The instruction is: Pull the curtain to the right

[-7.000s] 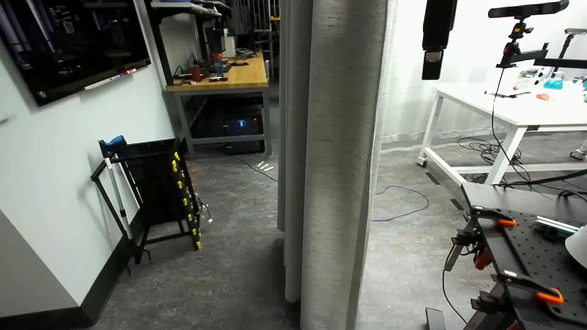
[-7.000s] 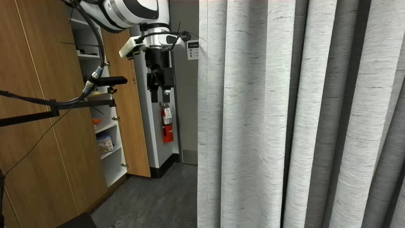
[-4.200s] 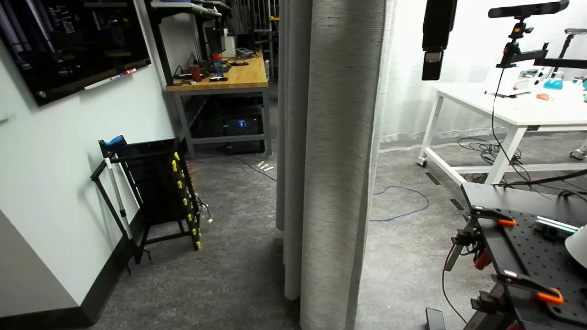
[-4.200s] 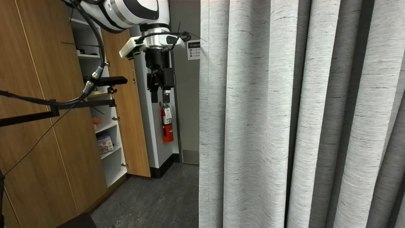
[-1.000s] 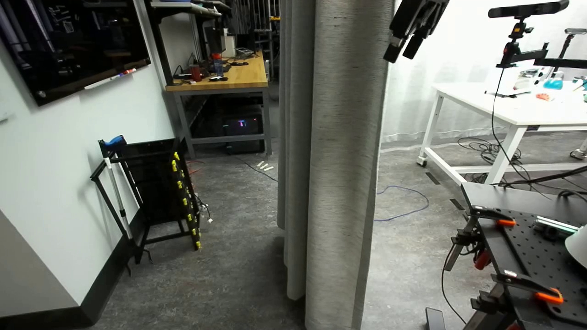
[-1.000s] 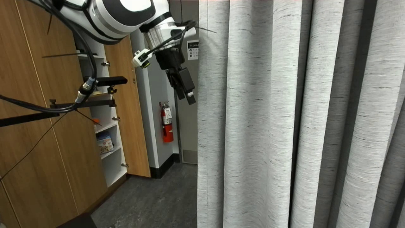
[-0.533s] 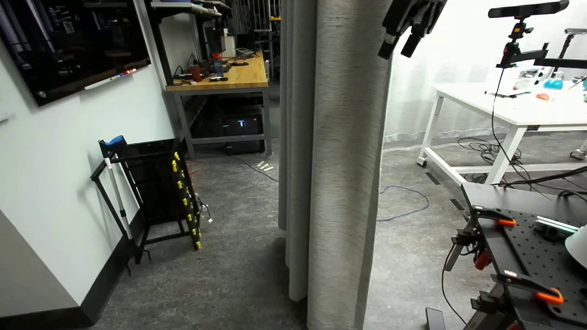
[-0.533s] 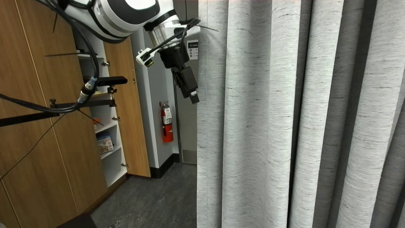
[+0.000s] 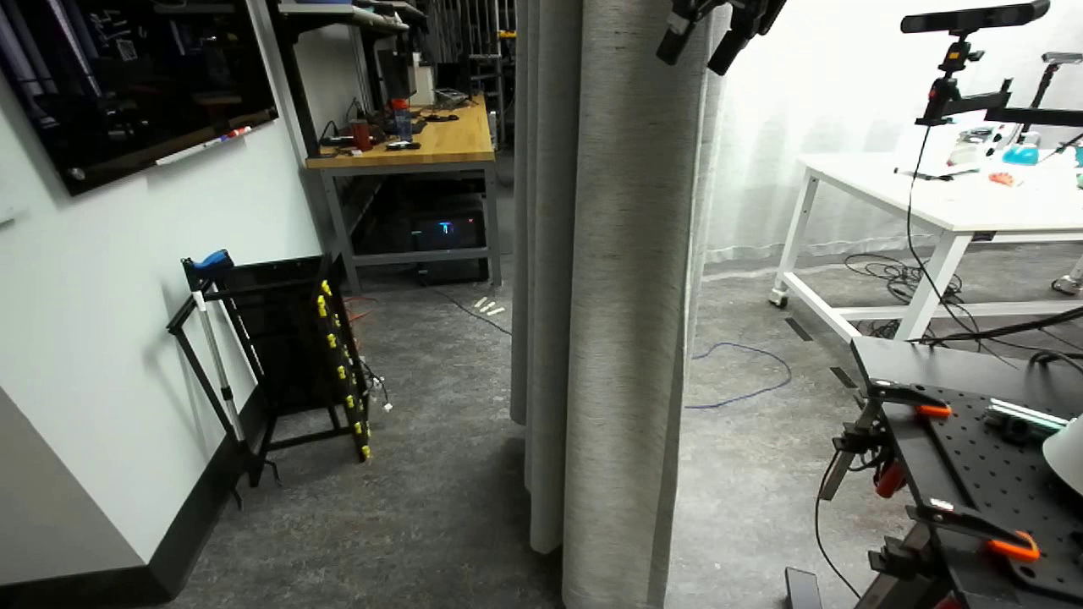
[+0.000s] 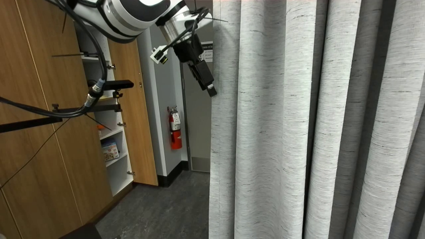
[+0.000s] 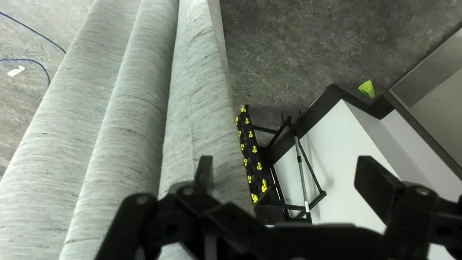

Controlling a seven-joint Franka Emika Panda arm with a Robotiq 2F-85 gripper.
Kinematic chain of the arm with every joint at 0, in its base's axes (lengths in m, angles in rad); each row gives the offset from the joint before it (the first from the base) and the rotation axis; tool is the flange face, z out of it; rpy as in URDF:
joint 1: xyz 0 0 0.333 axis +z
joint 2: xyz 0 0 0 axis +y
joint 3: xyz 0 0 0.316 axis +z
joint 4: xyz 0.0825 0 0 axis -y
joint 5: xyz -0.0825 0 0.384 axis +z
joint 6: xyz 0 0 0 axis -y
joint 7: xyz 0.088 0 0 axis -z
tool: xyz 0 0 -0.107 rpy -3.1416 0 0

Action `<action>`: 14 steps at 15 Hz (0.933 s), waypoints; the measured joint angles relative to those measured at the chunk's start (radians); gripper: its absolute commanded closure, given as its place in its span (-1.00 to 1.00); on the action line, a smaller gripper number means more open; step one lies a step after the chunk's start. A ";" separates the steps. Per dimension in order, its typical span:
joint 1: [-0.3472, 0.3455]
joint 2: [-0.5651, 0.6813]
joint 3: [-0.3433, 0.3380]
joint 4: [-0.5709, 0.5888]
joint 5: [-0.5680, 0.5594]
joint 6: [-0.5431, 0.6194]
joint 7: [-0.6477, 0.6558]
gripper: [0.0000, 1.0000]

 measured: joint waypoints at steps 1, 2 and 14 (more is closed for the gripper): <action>-0.004 0.004 0.000 0.005 -0.003 0.006 0.010 -1.00; -0.008 0.008 0.000 0.010 -0.006 0.009 0.017 -1.00; -0.029 0.002 -0.024 0.040 -0.007 0.018 0.066 -0.38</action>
